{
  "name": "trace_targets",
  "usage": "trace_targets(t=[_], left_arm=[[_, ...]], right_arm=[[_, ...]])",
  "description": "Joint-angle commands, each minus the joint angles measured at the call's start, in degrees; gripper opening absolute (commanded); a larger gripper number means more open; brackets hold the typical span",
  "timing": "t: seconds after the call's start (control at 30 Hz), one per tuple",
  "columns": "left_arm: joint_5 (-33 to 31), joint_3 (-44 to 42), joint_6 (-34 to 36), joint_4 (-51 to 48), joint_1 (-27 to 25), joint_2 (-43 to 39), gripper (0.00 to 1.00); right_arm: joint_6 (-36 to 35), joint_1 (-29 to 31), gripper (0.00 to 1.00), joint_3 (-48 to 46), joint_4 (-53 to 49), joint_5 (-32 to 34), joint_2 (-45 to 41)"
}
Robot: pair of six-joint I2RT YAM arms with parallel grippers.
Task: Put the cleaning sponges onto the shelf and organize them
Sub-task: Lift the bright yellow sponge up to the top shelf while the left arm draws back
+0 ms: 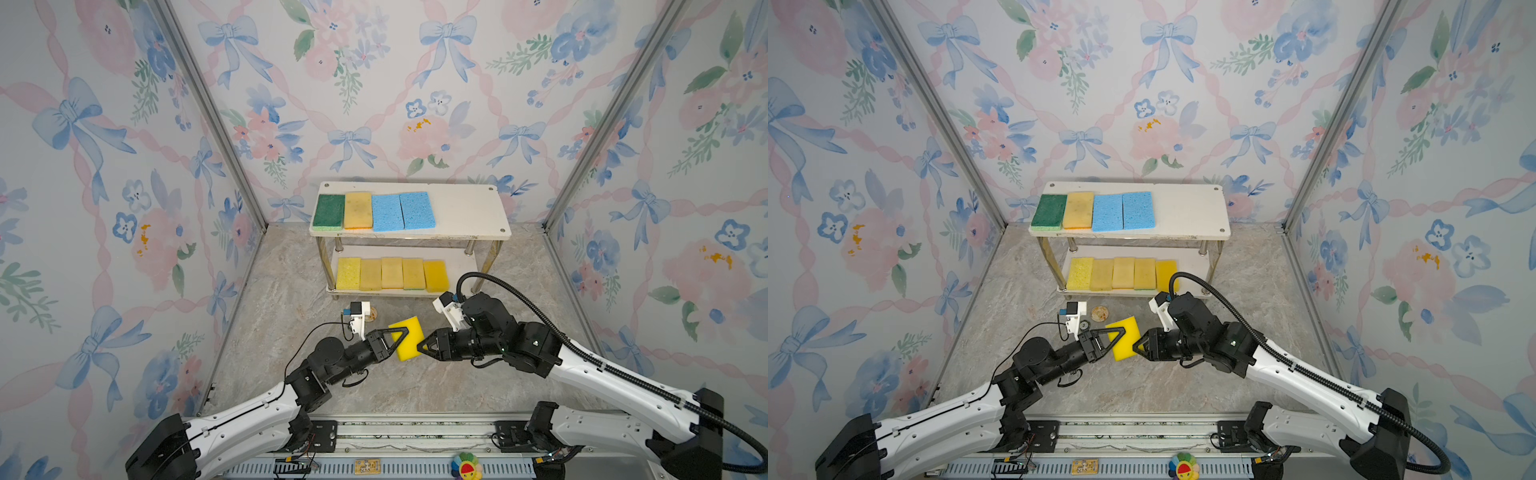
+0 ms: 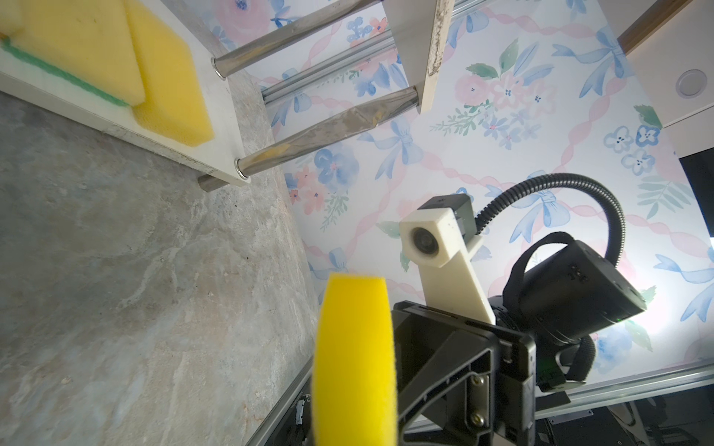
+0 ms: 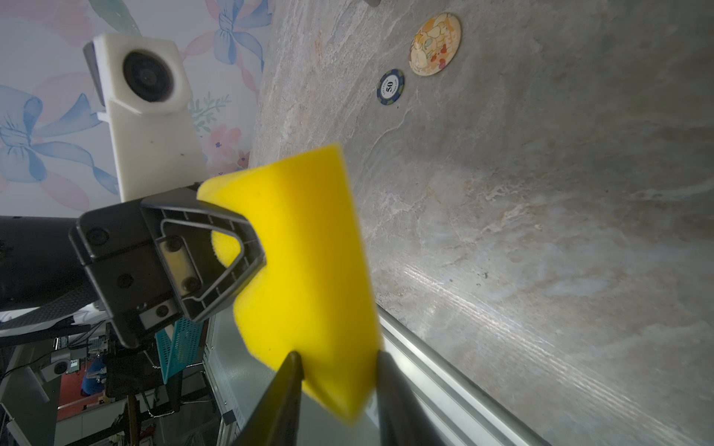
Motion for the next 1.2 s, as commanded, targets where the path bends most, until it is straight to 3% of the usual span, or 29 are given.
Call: trace_targets(t=[0.0,0.37,0.43,0.53,0.63,0.9,1.03,1.17], left_arm=[[0.8,-0.86,-0.43,0.47,0.54,-0.84,0.06],[1.06,-0.91,-0.46,0.47,0.53,-0.65,0.09],[1.2,-0.92,-0.48,0.49,0.58,-0.65,0.19],[1.64,-1.01,-0.33,0.47,0.72,-0.85,0.26],[2.66,-1.05,-0.39,0.23,1.58,-1.78,0.44],[7.05,-0.01,2.38,-12.41,9.96,-12.3,0.73],[7.9,0.99,4.93,-22.57,14.41,-18.95,0.8],[9.56,0.56,5.58,-26.75,17.39,-22.44,0.82]], right_arm=[[0.03,0.87,0.31,0.21,0.51,0.34,0.02],[0.08,0.93,0.08,0.21,0.01,1.44,-0.53],[-0.04,0.92,0.07,0.34,-0.31,1.78,-0.62],[-0.34,0.8,0.05,0.48,-1.19,2.8,-0.93],[-0.58,0.18,0.04,0.52,-2.74,3.99,-1.63],[-3.3,-5.52,0.03,4.59,-10.86,5.72,-6.32],[-5.82,-8.39,0.03,10.15,-16.25,6.06,-7.39],[-8.93,-11.83,0.04,18.07,-21.0,6.11,-7.03]])
